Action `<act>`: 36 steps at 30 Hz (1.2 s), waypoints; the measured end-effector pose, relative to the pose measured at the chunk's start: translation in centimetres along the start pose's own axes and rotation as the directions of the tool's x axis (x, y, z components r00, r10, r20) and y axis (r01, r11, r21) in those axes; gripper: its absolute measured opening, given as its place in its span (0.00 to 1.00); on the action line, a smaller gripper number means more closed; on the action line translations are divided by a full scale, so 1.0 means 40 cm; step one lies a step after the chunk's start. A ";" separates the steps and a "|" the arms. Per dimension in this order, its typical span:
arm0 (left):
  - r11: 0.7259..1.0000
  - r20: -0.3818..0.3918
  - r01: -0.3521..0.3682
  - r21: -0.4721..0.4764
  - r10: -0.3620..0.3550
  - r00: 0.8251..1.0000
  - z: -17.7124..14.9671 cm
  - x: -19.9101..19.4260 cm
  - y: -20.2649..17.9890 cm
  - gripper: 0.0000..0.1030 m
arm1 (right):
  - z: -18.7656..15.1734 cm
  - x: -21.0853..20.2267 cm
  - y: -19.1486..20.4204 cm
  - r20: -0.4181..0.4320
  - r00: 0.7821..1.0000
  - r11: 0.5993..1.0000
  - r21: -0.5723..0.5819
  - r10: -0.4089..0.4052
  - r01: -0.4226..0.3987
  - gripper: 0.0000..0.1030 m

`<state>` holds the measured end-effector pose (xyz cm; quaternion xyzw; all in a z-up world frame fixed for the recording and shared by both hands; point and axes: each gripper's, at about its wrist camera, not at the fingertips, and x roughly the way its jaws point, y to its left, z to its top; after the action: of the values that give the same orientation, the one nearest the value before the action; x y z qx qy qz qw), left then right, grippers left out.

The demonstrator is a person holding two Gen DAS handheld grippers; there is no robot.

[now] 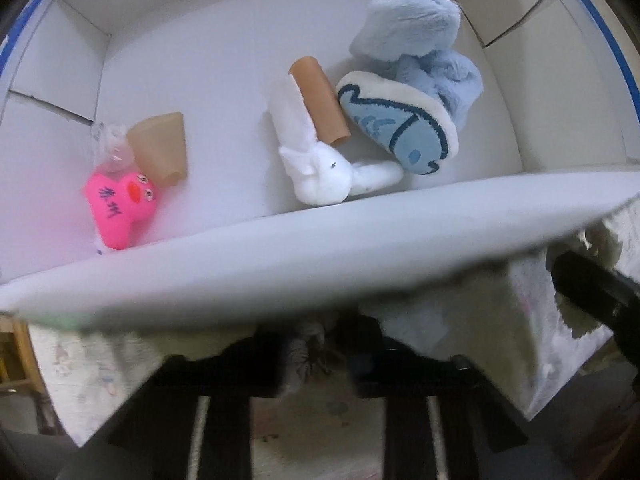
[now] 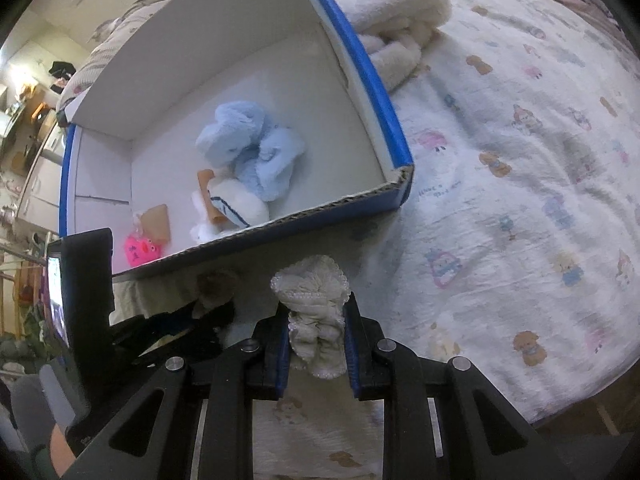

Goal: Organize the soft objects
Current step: 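Grasp the white scrunchie with the right tool while the left tool grasps the beige lace scrunchie, then carry the beige scrunchie with the left tool into the box while the right tool carries the white one in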

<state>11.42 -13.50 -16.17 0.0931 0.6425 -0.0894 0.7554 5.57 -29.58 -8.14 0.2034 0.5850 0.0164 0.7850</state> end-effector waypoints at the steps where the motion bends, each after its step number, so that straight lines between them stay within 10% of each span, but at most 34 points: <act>1: 1.000 -0.001 -0.007 0.004 0.007 1.000 -0.001 -0.003 0.003 0.14 | -0.002 -0.001 0.007 0.000 1.000 1.000 -0.004 0.001 -0.001 0.24; 28: 0.970 0.082 -0.043 -0.238 0.064 0.995 -0.213 -0.229 0.371 0.12 | -0.035 -0.046 0.065 0.014 0.998 0.988 -0.141 0.065 -0.062 0.24; 36: 0.964 0.204 -0.030 -0.264 0.086 0.975 -0.193 -0.345 0.332 0.12 | -0.063 -0.078 0.113 0.044 0.993 0.971 -0.218 0.107 -0.095 0.24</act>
<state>5.25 1.52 -3.42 0.0025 0.5605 0.0082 0.8281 3.21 -25.53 -4.34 0.1470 0.5468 0.1139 0.8163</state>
